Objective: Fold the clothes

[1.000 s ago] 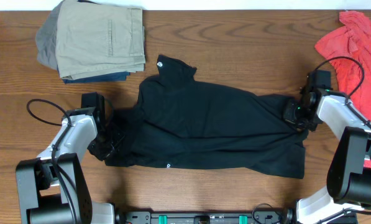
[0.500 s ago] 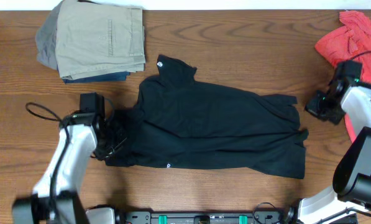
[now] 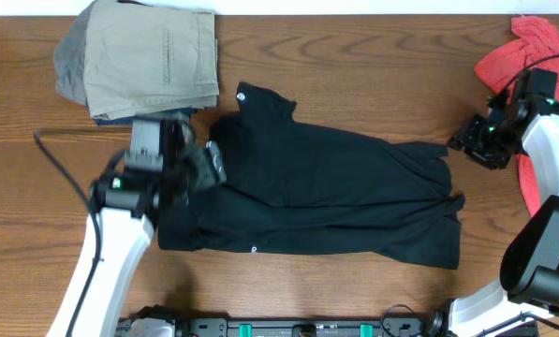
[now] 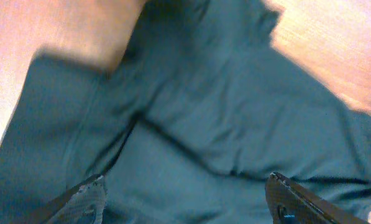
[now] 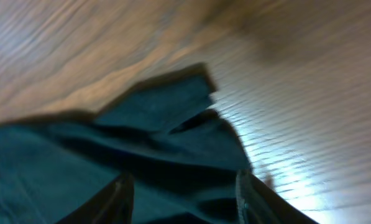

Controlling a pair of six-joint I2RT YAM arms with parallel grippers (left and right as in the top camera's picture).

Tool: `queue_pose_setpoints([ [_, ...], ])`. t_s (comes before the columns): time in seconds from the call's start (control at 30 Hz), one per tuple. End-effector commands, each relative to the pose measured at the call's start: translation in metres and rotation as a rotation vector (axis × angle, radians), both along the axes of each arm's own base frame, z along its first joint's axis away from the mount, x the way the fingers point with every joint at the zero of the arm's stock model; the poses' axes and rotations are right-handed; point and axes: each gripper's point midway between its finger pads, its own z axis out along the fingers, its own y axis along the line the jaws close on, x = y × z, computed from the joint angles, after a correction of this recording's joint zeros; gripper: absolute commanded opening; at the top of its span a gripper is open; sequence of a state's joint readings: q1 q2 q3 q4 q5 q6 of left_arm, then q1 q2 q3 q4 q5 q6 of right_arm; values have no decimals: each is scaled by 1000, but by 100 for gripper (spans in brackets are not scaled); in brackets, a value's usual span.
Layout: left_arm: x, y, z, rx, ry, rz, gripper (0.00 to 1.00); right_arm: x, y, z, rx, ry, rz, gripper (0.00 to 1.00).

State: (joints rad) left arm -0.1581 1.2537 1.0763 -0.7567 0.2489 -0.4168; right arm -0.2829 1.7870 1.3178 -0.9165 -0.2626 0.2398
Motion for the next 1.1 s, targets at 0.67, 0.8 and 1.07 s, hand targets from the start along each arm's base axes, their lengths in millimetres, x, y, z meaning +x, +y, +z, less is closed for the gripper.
queue_pose_setpoints([
  [0.67,144,-3,-105,260,119,-215,83,1,43,-2,-58,23,183,63],
  [0.8,149,-4,-121,261,128,-216,83,-1,43,-2,-57,28,183,63],
  [1.07,156,-5,-144,270,134,-237,83,-2,43,-2,-55,35,184,63],
])
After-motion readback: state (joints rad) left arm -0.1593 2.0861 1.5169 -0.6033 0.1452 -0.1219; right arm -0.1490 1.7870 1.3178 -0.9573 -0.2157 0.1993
